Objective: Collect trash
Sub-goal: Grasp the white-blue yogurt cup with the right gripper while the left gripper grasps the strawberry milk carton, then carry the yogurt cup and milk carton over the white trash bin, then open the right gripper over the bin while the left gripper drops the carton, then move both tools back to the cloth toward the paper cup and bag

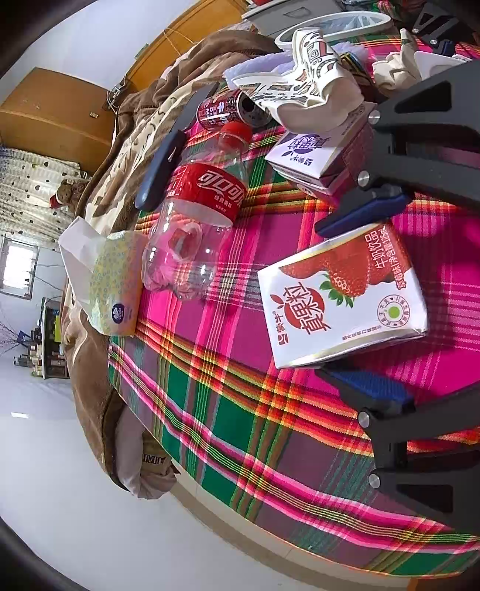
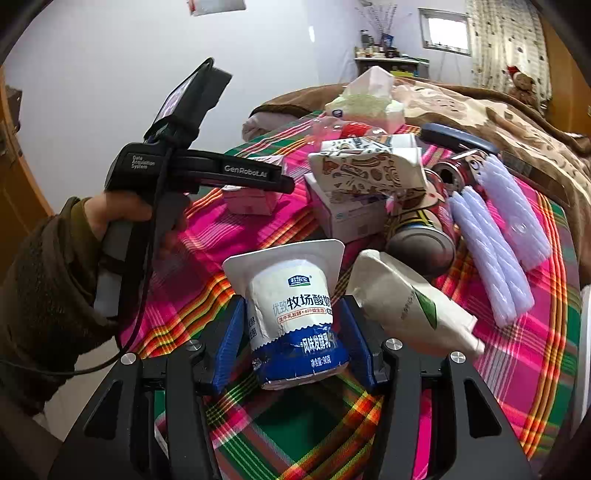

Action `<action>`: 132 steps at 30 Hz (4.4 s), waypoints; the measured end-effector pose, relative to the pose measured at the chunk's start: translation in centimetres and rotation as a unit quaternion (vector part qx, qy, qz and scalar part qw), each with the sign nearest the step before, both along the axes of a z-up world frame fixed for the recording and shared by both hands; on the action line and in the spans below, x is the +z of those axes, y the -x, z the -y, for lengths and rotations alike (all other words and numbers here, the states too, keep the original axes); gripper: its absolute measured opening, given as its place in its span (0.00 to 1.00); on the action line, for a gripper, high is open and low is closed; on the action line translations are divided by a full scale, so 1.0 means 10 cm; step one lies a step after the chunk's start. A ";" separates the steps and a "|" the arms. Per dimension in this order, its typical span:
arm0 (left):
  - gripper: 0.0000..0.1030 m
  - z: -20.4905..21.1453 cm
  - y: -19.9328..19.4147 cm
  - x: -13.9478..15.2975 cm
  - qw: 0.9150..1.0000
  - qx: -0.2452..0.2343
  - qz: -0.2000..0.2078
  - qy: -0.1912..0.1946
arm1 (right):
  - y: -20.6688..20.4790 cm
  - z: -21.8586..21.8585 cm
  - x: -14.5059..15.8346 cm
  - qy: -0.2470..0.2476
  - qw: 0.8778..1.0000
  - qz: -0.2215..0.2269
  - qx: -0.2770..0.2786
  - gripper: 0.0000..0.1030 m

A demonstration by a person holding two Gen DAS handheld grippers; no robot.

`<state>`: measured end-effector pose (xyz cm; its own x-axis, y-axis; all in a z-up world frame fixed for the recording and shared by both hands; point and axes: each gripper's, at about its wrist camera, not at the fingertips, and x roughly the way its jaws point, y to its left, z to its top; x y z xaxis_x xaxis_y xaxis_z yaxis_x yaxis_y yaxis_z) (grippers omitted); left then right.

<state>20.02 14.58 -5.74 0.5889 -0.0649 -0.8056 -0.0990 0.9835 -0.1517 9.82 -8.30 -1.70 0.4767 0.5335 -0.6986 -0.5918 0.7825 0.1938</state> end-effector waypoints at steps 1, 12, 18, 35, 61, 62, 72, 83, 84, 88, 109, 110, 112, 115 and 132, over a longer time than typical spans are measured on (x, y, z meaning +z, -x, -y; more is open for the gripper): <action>0.66 0.01 0.00 0.00 1.000 0.000 -0.001 -0.004 | 0.01 0.01 0.00 -0.005 1.000 -0.001 -0.001 0.49; 0.62 0.02 -0.01 -0.01 1.000 0.010 -0.002 -0.016 | 0.04 0.05 0.00 -0.028 0.999 -0.003 -0.026 0.46; 0.55 0.02 -0.02 0.00 1.000 0.017 0.001 -0.023 | 0.01 0.12 0.01 -0.046 0.998 -0.007 -0.042 0.46; 0.54 0.31 0.56 0.43 0.998 -0.015 0.056 -0.023 | 0.05 0.48 0.20 -0.096 0.990 0.015 -0.098 0.46; 0.54 1.91 0.82 1.00 0.977 -0.180 0.112 -0.008 | 0.11 1.65 0.43 -0.093 0.950 0.064 -0.290 0.46; 0.54 1.97 0.82 0.99 0.976 -0.186 0.113 -0.007 | 0.11 1.70 0.43 -0.090 0.948 0.067 -0.300 0.46; 0.54 2.77 0.71 0.97 0.961 -0.255 0.108 0.013 | 0.03 2.23 0.41 -0.059 0.927 0.066 -0.366 0.46; 0.54 3.50 0.49 0.80 0.947 -0.309 0.085 0.017 | -0.08 2.72 0.19 -0.029 0.908 0.020 -0.418 0.47; 0.54 3.56 0.47 0.77 0.946 -0.315 0.081 0.017 | -0.09 2.74 0.16 -0.025 0.908 0.015 -0.418 0.47; 0.55 3.77 0.41 0.68 0.942 -0.326 0.073 0.017 | -0.13 2.84 0.11 -0.016 0.909 0.003 -0.417 0.47; 0.66 3.86 0.35 0.58 0.945 -0.321 0.063 0.017 | -0.04 2.91 0.17 -0.015 0.907 0.003 -0.421 0.61; 0.66 3.81 0.36 0.60 0.946 -0.317 0.064 0.018 | -0.02 2.88 0.18 -0.013 0.908 0.006 -0.418 0.61; 0.66 3.74 0.39 0.64 0.948 -0.310 0.067 0.020 | -0.01 2.84 0.21 -0.011 0.909 0.010 -0.416 0.61; 0.67 3.62 0.43 0.69 0.950 -0.304 0.072 0.020 | 0.02 2.75 0.24 -0.017 0.913 0.016 -0.407 0.61; 0.67 2.70 0.69 0.86 0.966 -0.239 0.103 0.005 | 0.11 2.06 0.34 -0.020 0.938 0.046 -0.343 0.61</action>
